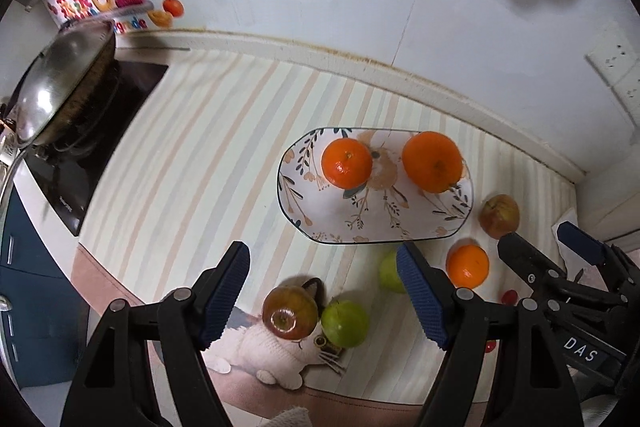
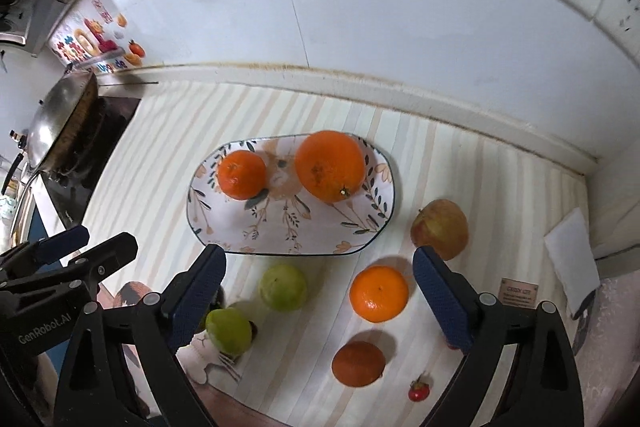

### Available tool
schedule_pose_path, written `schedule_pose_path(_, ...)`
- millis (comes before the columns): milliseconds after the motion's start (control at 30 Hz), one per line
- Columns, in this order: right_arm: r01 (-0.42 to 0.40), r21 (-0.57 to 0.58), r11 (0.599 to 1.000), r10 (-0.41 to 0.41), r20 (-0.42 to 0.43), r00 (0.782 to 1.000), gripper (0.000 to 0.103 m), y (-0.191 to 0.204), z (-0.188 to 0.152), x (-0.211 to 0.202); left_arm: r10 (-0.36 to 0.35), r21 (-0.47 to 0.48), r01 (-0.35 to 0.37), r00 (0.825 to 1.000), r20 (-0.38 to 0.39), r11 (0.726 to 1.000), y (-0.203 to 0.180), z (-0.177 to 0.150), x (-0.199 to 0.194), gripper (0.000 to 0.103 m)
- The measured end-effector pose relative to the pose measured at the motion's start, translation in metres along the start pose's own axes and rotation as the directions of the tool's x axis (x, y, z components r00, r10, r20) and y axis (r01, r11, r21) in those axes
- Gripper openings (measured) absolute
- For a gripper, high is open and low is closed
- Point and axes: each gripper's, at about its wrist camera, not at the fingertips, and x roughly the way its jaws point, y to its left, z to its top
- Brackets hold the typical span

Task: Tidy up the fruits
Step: 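Open both tools to release the oranges on the plate and withdraw, then grasp the dark red apple with the left tool while the right tool grasps a green apple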

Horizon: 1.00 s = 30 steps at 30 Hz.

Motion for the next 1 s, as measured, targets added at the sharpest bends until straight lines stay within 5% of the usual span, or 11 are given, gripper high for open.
schedule_pose_path(400, -0.057, 0.028, 0.998, 0.055, 0.049, 0.997, 0.097, 0.006, -0.029, -0.055, -0.036, -0.015, 0.037, 0.998, 0.054, 0.999, 0.007, -0.03, -0.041, 0.075)
schedule_pose_path(467, -0.074, 0.048, 0.996, 0.072, 0.033, 0.997, 0.097, 0.003, -0.035, -0.053, -0.031, -0.021, 0.032, 0.999, 0.036, 0.999, 0.012, -0.034, -0.036, 0.089)
schedule_pose_path(567, -0.08, 0.073, 0.994, 0.082, -0.021, 0.996, 0.097, -0.002, -0.046, -0.035, 0.005, -0.036, -0.004, 1.0, 0.017, 0.999, 0.023, -0.041, -0.023, 0.092)
schedule_pose_path(800, -0.128, 0.2, 0.971, 0.162, -0.168, 0.972, 0.097, -0.025, -0.06, 0.044, 0.041, -0.085, -0.054, 0.987, -0.156, 0.995, 0.049, -0.057, 0.051, 0.092)
schedule_pose_path(1000, -0.173, 0.213, 0.962, 0.228, -0.271, 0.935, 0.097, -0.015, -0.07, 0.097, -0.047, -0.201, -0.023, 0.94, -0.337, 0.979, 0.063, -0.063, 0.123, 0.092)
